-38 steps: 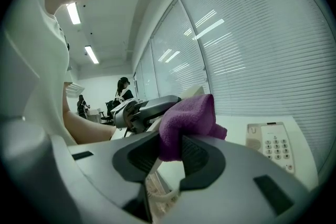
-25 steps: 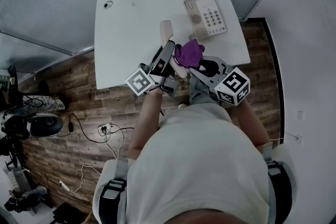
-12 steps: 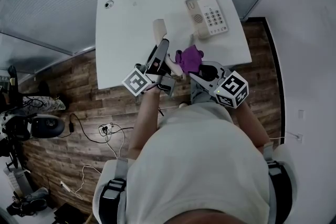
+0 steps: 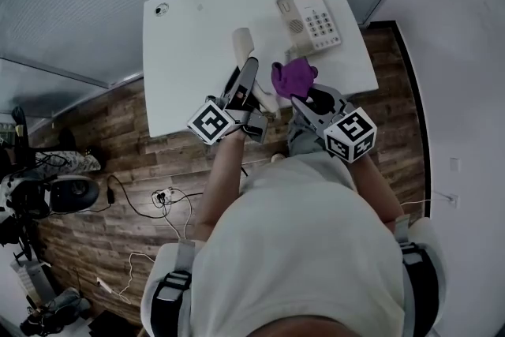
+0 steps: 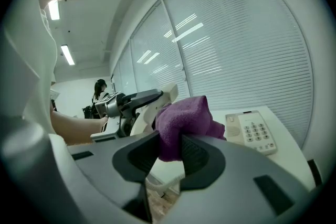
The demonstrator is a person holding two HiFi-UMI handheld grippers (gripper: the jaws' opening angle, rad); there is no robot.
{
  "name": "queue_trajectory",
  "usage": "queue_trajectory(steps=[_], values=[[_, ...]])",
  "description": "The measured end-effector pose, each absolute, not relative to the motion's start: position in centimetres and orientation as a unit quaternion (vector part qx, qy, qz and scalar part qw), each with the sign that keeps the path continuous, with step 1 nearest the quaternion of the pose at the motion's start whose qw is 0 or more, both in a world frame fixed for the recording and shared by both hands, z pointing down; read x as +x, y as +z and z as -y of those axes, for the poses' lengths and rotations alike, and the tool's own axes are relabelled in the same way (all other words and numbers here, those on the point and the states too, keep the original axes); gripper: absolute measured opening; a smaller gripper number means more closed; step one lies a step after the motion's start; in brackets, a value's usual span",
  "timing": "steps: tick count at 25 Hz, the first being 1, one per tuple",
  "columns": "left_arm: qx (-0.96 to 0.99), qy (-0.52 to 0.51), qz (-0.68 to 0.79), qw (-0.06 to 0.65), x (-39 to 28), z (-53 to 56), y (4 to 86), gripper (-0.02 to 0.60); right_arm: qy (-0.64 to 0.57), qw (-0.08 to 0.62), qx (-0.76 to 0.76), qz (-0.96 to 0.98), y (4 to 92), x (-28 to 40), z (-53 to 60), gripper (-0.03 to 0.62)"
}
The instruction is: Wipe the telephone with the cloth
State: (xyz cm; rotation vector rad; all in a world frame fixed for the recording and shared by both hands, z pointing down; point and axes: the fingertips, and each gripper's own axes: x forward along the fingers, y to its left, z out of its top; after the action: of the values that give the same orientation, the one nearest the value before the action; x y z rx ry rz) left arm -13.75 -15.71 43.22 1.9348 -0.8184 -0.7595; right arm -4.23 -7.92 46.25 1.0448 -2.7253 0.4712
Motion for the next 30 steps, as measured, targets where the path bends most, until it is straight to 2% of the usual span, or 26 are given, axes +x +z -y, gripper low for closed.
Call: queue_trajectory(steps=[4, 13, 30], values=[[0.802, -0.267, 0.352, 0.401, -13.4, 16.1, 43.0, 0.232, 0.150, 0.074, 0.399, 0.902, 45.1, -2.9, 9.3, 0.120], [0.804, -0.215, 0.390, 0.393, -8.6, 19.4, 44.8, 0.232, 0.146, 0.039, 0.470, 0.870, 44.1, 3.8, 14.7, 0.120], [0.764, -0.116, 0.501, 0.389, -2.9, 27.4, 49.7, 0.232, 0.141, 0.051, 0.434, 0.888, 43.1, 8.9, 23.7, 0.121]])
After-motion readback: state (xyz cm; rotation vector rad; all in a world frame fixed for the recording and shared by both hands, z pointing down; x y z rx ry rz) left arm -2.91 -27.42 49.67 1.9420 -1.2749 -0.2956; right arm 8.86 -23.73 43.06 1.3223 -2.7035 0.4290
